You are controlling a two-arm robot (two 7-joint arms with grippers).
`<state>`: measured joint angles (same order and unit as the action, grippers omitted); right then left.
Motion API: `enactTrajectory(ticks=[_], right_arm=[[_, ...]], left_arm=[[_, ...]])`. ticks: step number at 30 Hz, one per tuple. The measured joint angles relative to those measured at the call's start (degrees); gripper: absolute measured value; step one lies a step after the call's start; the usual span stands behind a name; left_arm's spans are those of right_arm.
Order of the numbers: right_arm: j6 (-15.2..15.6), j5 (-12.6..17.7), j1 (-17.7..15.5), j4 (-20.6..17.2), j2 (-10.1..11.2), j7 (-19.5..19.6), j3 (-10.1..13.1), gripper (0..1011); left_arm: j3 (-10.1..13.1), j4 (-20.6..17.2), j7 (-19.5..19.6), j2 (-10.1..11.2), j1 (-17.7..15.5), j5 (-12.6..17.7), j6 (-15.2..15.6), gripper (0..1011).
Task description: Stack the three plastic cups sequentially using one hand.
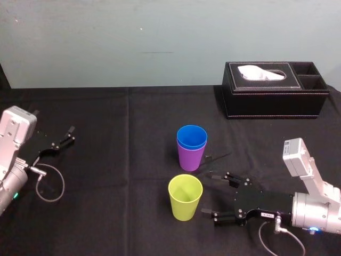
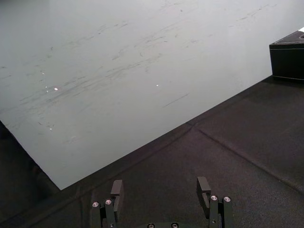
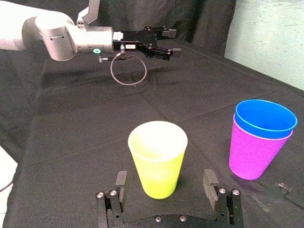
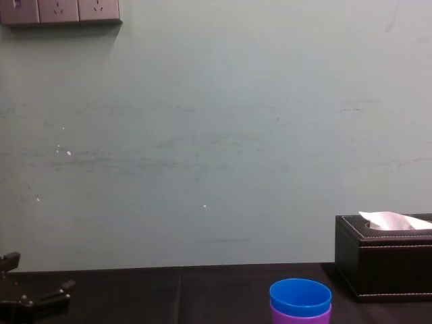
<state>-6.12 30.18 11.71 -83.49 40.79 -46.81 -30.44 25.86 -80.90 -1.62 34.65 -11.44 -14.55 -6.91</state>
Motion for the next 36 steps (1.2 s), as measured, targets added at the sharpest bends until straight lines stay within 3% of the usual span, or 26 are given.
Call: enactTrajectory(ticks=[36], right_arm=[[1.51,-1.80,4.00,3.17,-4.16,-0.71,-3.22,1004]], left_arm=[[0.00,0.00,0.00,0.00,0.00,0.00,0.00,1010]])
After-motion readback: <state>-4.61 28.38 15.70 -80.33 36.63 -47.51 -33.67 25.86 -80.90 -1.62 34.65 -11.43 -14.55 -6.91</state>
